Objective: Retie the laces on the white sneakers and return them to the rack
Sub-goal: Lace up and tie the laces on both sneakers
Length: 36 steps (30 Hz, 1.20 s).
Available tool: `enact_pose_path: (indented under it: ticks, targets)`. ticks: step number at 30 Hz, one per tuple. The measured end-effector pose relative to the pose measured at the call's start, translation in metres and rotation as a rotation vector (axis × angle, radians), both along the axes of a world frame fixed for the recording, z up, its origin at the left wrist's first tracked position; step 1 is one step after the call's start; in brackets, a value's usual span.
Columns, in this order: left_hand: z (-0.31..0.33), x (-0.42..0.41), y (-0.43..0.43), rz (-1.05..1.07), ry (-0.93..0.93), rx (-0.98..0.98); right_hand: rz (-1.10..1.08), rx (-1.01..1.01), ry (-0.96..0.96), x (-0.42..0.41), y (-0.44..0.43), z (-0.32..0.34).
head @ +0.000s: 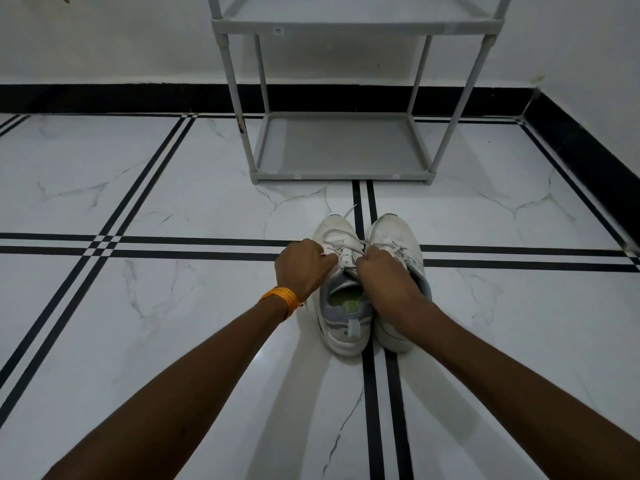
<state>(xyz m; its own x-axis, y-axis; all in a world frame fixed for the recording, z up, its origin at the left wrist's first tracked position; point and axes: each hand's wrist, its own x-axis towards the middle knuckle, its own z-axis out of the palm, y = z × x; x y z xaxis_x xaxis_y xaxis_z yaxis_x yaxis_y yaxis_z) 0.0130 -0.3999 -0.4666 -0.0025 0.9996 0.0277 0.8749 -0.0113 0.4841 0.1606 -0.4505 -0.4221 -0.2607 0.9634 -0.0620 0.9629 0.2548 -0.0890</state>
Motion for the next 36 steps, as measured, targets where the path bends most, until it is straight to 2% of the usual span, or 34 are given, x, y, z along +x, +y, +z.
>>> enact_pose_path:
  ticks: [5,11,14,16,19,22,24,26,28,31,36]
  targets:
    - [0.009,-0.003,-0.006,-0.03,0.088,0.067,0.019,-0.014,-0.1,-0.002,-0.003,-0.002]
    - [0.012,-0.006,-0.006,-0.028,0.075,0.069,0.039,0.008,-0.123,-0.002,0.0,-0.004]
    - [0.012,-0.008,-0.004,-0.053,0.094,0.094,0.039,-0.034,-0.035,-0.001,0.002,-0.006]
    - [0.011,-0.013,-0.001,-0.086,0.137,0.12,0.022,-0.062,0.119,0.007,0.006,-0.007]
    - [0.013,-0.024,0.006,-0.127,0.198,0.179,-0.16,-0.038,0.35,0.03,0.006,-0.004]
    - [0.023,-0.03,0.012,-0.113,0.258,0.247,-0.349,0.037,0.239,0.065,-0.004,-0.001]
    - [0.03,-0.026,0.014,-0.111,0.305,0.347,-0.418,-0.028,0.19,0.086,-0.01,-0.004]
    - [0.035,-0.012,0.011,-0.159,0.268,0.405,-0.46,-0.156,0.316,0.094,-0.012,-0.008]
    - [0.037,0.011,0.004,-0.331,0.163,0.407,-0.431,-0.197,0.436,0.092,-0.012,-0.013]
    - [0.035,0.05,-0.01,-0.603,0.16,0.362,-0.37,-0.14,0.451,0.082,-0.011,-0.014]
    - [0.014,0.065,-0.012,-0.517,0.107,0.171,-0.378,-0.168,0.53,0.079,-0.012,-0.022]
